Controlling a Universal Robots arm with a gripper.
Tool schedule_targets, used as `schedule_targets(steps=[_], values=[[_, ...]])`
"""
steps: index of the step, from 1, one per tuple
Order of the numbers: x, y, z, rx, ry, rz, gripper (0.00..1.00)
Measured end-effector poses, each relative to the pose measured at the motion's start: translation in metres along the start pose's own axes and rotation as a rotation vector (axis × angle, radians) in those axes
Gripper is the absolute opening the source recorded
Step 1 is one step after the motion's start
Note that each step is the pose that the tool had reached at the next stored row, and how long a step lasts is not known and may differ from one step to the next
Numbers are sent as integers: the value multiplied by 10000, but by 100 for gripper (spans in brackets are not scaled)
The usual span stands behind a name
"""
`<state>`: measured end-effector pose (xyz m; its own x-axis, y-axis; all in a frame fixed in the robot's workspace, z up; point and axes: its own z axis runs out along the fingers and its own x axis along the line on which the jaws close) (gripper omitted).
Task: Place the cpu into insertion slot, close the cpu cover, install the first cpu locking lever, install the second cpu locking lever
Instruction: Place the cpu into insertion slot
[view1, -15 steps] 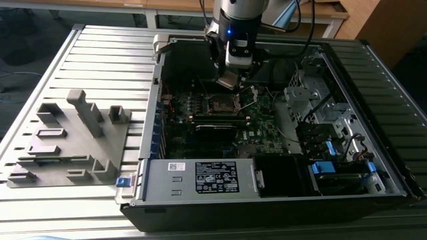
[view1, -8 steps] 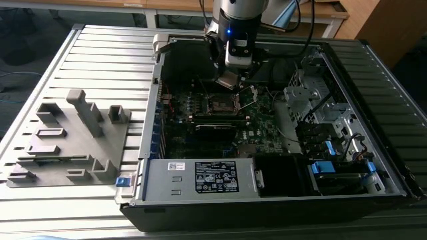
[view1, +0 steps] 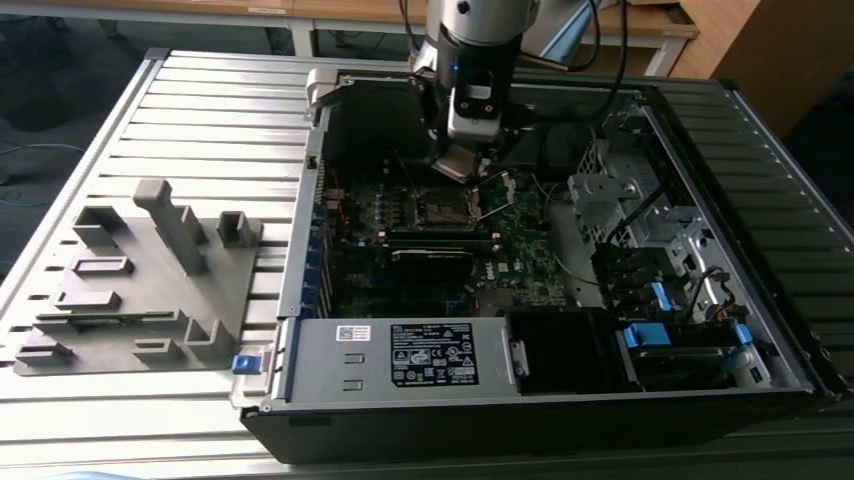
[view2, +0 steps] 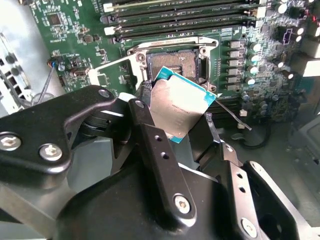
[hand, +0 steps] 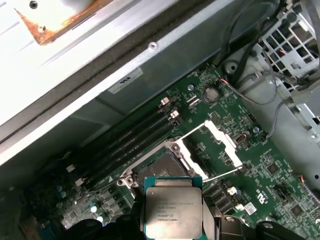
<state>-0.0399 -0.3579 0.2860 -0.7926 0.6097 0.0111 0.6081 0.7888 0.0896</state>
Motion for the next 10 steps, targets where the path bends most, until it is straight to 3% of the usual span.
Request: schedule_targets(steps=[10], values=[[-1,-8,94,-19,-156,1744,54]])
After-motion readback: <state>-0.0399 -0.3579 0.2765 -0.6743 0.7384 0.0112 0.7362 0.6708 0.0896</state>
